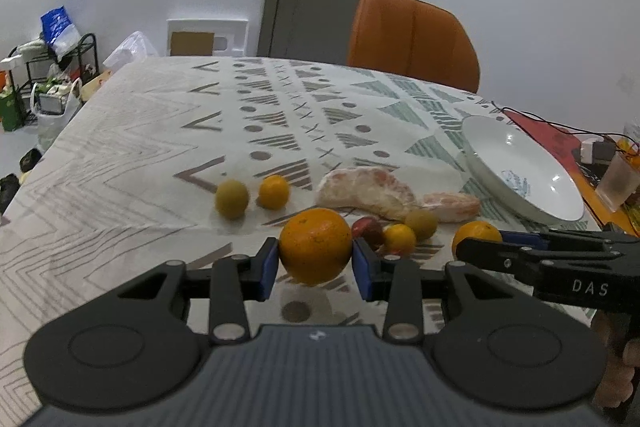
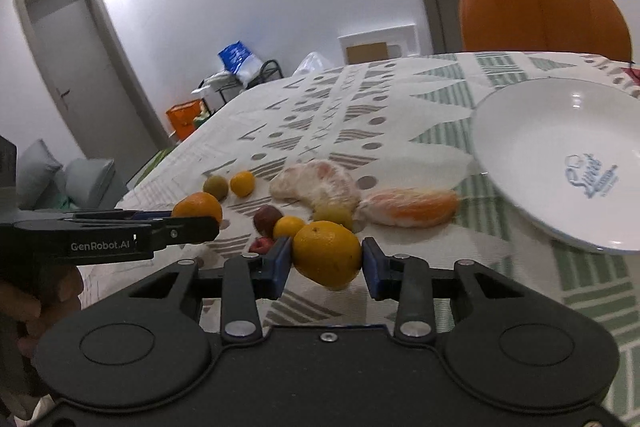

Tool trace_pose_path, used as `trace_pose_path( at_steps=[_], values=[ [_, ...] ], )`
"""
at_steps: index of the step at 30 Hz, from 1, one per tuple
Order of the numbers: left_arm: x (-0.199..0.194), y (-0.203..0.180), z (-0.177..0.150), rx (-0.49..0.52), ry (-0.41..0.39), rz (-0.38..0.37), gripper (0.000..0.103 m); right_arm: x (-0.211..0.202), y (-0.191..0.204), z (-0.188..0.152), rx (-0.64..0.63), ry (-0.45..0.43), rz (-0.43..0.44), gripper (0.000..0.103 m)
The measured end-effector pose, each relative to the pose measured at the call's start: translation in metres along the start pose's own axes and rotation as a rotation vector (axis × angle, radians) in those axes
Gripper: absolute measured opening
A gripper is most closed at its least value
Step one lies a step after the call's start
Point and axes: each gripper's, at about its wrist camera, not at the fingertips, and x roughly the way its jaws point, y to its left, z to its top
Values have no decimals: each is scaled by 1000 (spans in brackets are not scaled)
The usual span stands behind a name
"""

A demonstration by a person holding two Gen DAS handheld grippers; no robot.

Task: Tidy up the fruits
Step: 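Release the left tool's orange into the white bowl while the right tool does too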

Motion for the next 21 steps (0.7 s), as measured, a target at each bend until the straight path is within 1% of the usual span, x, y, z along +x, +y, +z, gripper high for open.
trace_pose_path(
  at_steps=[14, 21],
  values=[
    [16, -45, 12, 55, -24, -85, 38, -43, -28, 6, 24, -89, -80, 36],
    [26, -76, 18, 94, -34, -137, 38, -64, -46, 9, 50, -132, -133, 36]
  ],
)
